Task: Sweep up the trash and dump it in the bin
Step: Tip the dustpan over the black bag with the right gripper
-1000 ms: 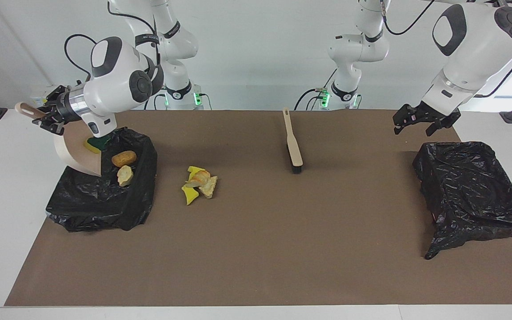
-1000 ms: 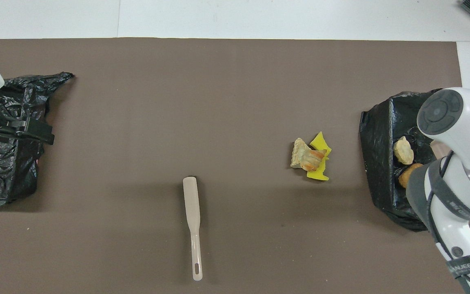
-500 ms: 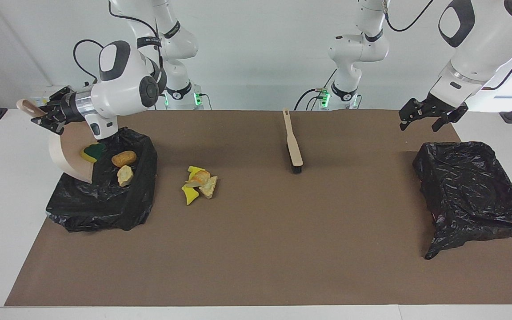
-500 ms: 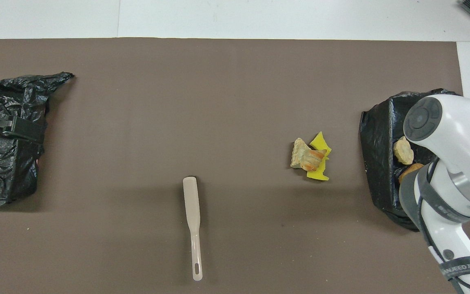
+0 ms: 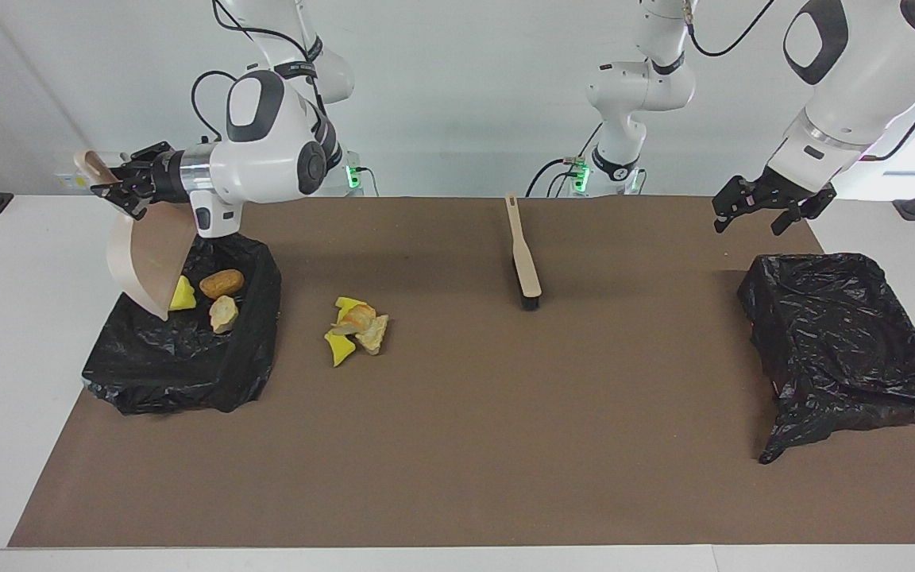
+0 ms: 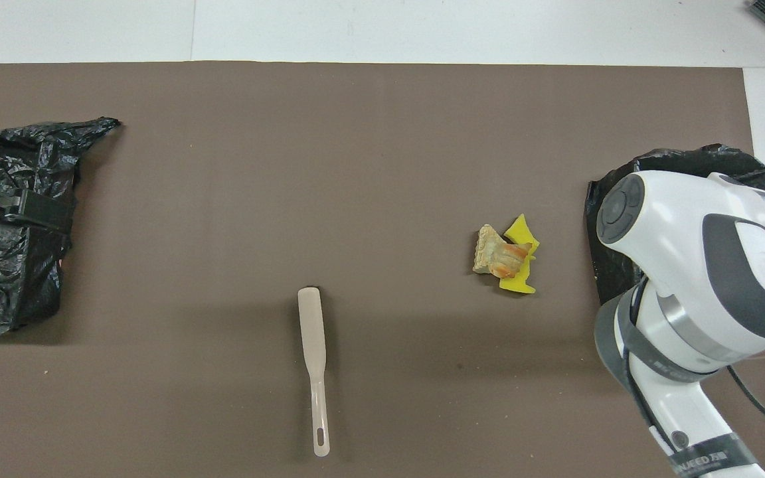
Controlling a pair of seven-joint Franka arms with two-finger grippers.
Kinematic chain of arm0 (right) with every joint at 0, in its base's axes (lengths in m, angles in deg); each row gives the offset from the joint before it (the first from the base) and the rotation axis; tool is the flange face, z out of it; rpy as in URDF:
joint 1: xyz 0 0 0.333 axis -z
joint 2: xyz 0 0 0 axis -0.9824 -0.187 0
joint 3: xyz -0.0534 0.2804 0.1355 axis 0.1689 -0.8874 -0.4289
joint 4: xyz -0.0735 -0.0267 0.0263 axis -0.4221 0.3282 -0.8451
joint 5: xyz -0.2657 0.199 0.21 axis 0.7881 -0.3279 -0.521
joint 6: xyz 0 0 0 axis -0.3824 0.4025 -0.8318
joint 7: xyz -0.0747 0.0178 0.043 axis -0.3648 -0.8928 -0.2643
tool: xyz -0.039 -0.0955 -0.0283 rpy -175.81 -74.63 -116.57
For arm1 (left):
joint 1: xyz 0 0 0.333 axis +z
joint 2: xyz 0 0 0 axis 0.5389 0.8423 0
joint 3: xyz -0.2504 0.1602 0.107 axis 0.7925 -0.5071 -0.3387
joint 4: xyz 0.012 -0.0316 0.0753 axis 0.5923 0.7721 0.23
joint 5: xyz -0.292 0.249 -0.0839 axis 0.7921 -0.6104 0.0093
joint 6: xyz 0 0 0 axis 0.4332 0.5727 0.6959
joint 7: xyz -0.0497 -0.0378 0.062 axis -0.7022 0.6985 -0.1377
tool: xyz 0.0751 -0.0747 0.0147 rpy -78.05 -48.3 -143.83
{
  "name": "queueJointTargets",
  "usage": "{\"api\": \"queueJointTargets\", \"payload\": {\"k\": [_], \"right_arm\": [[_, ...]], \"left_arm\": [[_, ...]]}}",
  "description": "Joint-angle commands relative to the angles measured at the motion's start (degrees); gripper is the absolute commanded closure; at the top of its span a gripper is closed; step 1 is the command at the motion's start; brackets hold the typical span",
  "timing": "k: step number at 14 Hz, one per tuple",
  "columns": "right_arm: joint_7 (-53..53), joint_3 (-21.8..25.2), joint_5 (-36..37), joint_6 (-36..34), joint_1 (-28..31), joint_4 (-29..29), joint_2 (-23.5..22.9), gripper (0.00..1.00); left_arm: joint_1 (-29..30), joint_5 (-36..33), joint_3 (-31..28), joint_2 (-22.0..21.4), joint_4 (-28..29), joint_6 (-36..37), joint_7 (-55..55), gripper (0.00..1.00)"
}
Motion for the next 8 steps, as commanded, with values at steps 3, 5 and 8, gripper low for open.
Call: {"api": "queueJointTargets", "payload": {"k": [3,5,8], "right_arm": [[-1.94,-1.28,-11.87,-7.22,-1.6,14.63,1.76,1.0],[4.35,-1.46,-18.55,-8.19,-1.69,17.37,1.94,1.0],[21.57,-3.48,-31.64,-8.29,-2.66,18.26,1.94,1.0]], "left_arm": [[0.68,-0.88,0.44,-0.21,-0.63,1.1,-0.23,0.0],[0.59,-0.88,0.44,-0.21,-0.63,1.1,-0.23,0.0],[0.59,-0.88,0.44,-0.3,-0.63,1.1,-0.23,0.0]]}}
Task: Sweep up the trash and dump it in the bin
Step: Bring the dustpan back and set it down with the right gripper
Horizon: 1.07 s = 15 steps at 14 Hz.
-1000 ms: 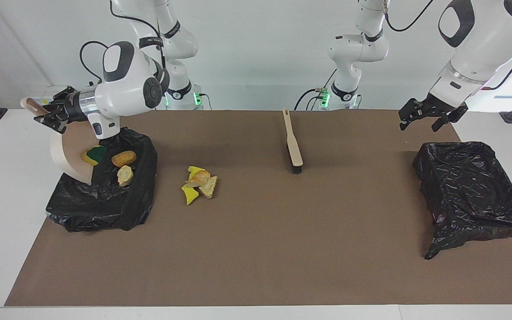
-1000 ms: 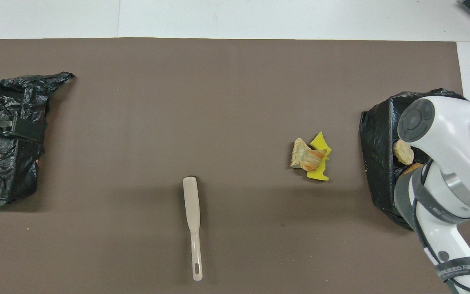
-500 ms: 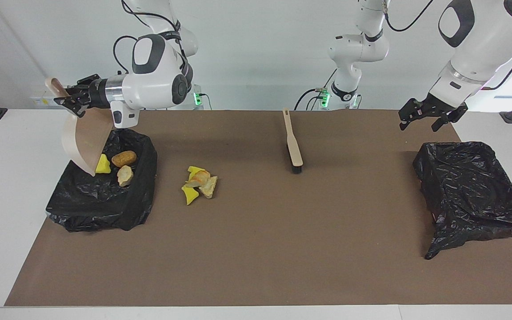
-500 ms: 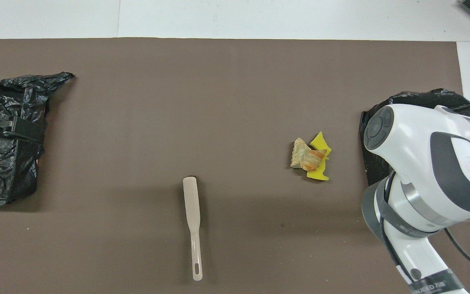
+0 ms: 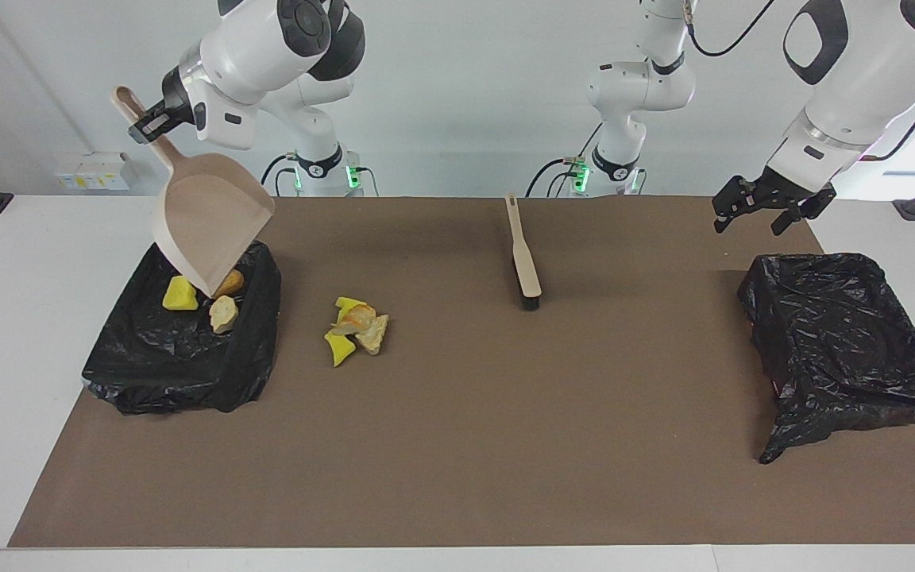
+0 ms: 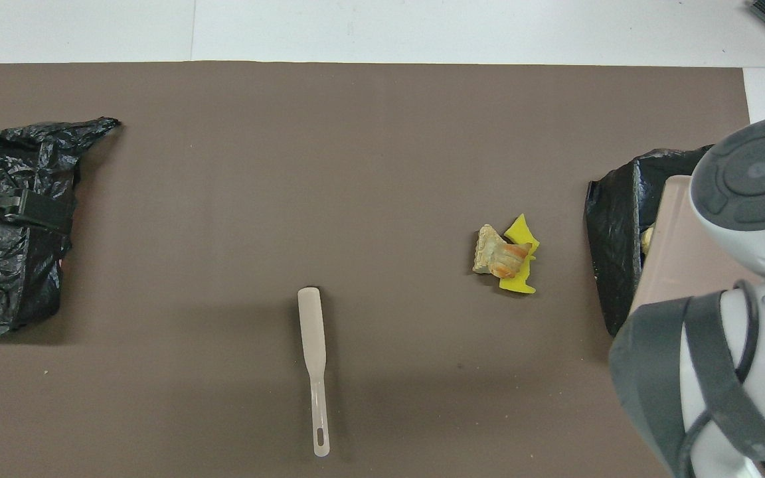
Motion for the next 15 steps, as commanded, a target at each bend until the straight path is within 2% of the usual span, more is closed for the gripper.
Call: {"api": "queueJointTargets", "payload": {"k": [1,5,7,9,12,13,15], "right_arm": [[15.54,-1.58,-11.23,-0.36,-0.39,1.44,-0.92,1.0],[35.06,-1.49,-28.98,9.2,-0.04,1.35,-1.1,1.0],[46.57,-1.84,-32.36,13.16,-0.65,1.35,-2.41,1.0],[59.92,-2.37,-35.6,16.16,-3.36,3.53,-6.96,1.0],[76.12,-2.37,-37.82,18.53,-8.81,13.45,-18.2,1.0],[77.99,-2.54,-38.43,20.46,-10.22,16.09,-21.02,1.0],[78.62,-2.54,-44.47,28.69,-10.32,16.73,-23.15,1.0]], "left_arm": [[0.59,-0.88,0.44,-0.21,-0.63,1.09,-0.15,0.0],[0.59,-0.88,0.44,-0.21,-0.63,1.09,-0.23,0.0],[0.59,-0.88,0.44,-0.21,-0.63,1.09,-0.23,0.0],[0.68,-0.88,0.44,-0.3,-0.63,1.09,-0.23,0.0],[0.59,-0.88,0.44,-0.21,-0.63,1.09,-0.23,0.0],[0.59,-0.88,0.44,-0.21,-0.63,1.09,-0.23,0.0],[0.59,-0.88,0.44,-0.3,-0.63,1.09,-0.23,0.0]]}}
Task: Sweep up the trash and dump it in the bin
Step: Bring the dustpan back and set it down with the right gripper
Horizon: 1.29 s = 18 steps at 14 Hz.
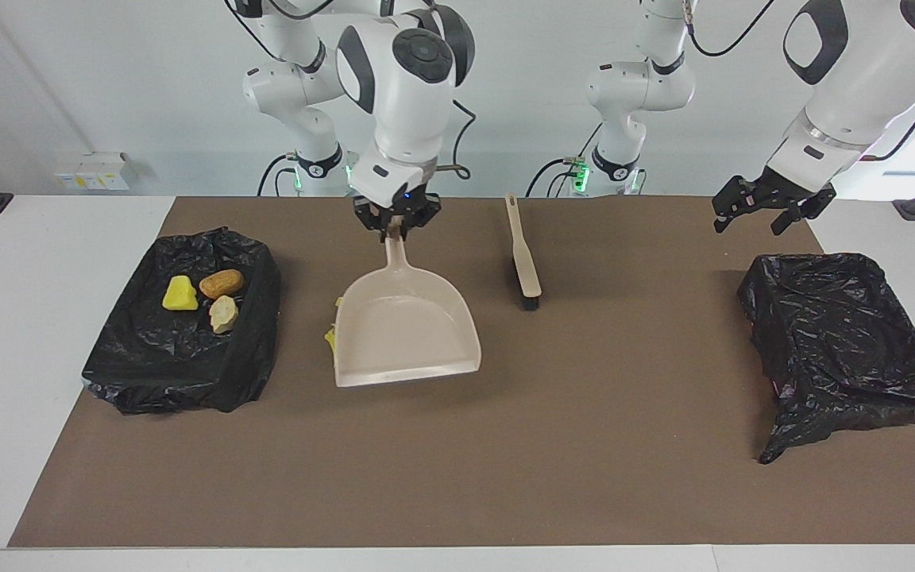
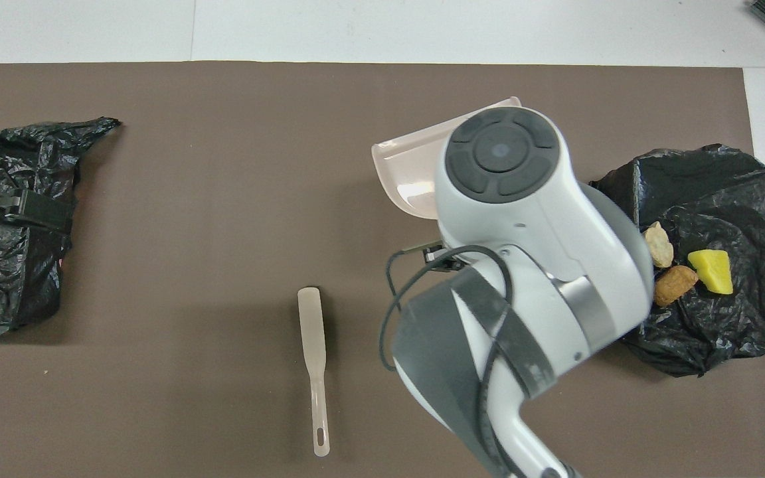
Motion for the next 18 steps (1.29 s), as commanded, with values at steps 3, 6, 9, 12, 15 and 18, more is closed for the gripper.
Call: {"api": "queueJointTargets", "payload": {"k": [3,6,9,12,15,18], "right_arm": [[7.34,-0.24,-8.48,15.17,-1.74,7.08,-10.89,1.0],[11.31,-0.68,-8.57,20.99,-3.77,14.54,-21.26,1.0],[13.6,-0.95,-8.66,23.21,-5.09,15.36,-23.75,1.0],[13.51,-0.95,-8.66,24.69,-5.62,14.22,-25.49,1.0],[13.25,-0.95,-8.74,26.63,-5.62,13.87,-26.47,1.0],[13.16,-0.95,-8.74,27.69,-5.88,13.16,-27.01,0.82]], "left_arm": [[0.68,-0.88,0.44,-0.3,-0.54,1.16,-0.23,0.0],[0.68,-0.88,0.44,-0.21,-0.63,1.16,-0.23,0.0],[0.59,-0.88,0.53,-0.21,-0.63,1.07,-0.23,0.0],[0.59,-0.88,0.53,-0.3,-0.63,1.07,0.03,0.0],[0.15,-0.62,0.53,-0.91,0.51,1.07,-0.32,0.0],[-0.2,-0.53,0.7,-2.66,3.93,-2.7,0.12,0.0]]}}
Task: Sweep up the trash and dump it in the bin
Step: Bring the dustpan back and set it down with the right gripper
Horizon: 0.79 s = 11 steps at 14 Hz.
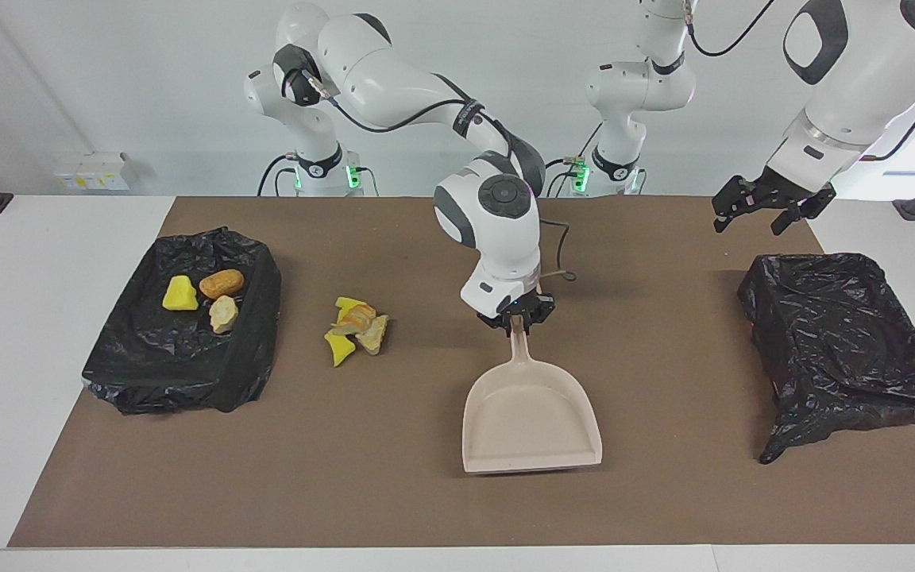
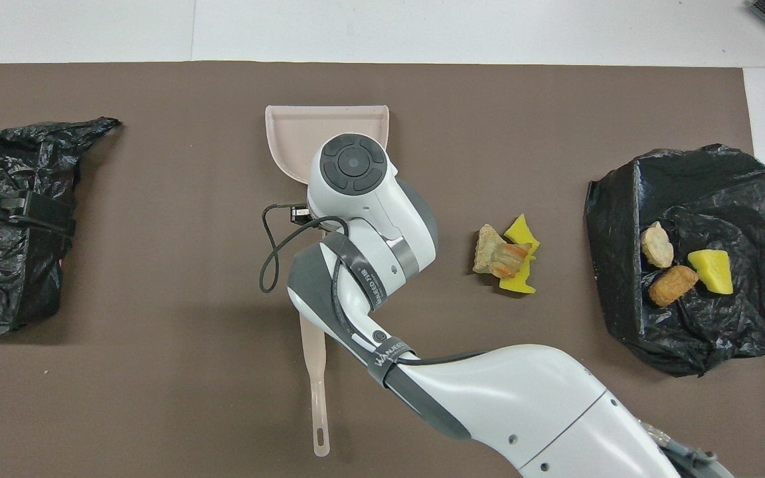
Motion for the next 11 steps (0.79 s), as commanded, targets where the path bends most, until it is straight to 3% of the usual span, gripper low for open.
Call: {"api": "queueJointTargets", "payload": {"k": [1,2,4,6,8,11], "right_arm": [[0.39,-0.29,-1.19,0.15,0.06,0.45,-0.03,0.46],[0.31,-0.29,-1.36,-1.16,0.41,0.45,1.11,0.0],[0.83,-0.38,-2.15,-4.68,0.76,0.36,5.05,0.0],[0.75,-0.38,-4.16,-8.45,0.59,-2.25,9.79,0.0],[0.04,-0.46,-4.35,-9.88,0.24,-9.52,16.72,0.0],[-0.13,-3.09,-5.4,-8.13,-0.38,-22.62,24.91,0.0]], "left_arm": [[-0.36,-0.44,0.25,-3.07,5.01,-3.21,0.09,0.0],[-0.54,-0.44,0.25,-3.34,6.42,-3.65,0.09,0.0],[-0.63,-0.18,0.69,-4.91,10.46,-5.4,0.09,0.0],[-1.58,-0.09,0.95,-8.42,18.0,-10.48,0.01,0.0],[-4.39,-0.09,0.86,-11.15,25.48,-16.29,0.27,0.0],[-5.28,-0.09,0.86,-10.11,25.52,-17.72,0.7,0.0]]}}
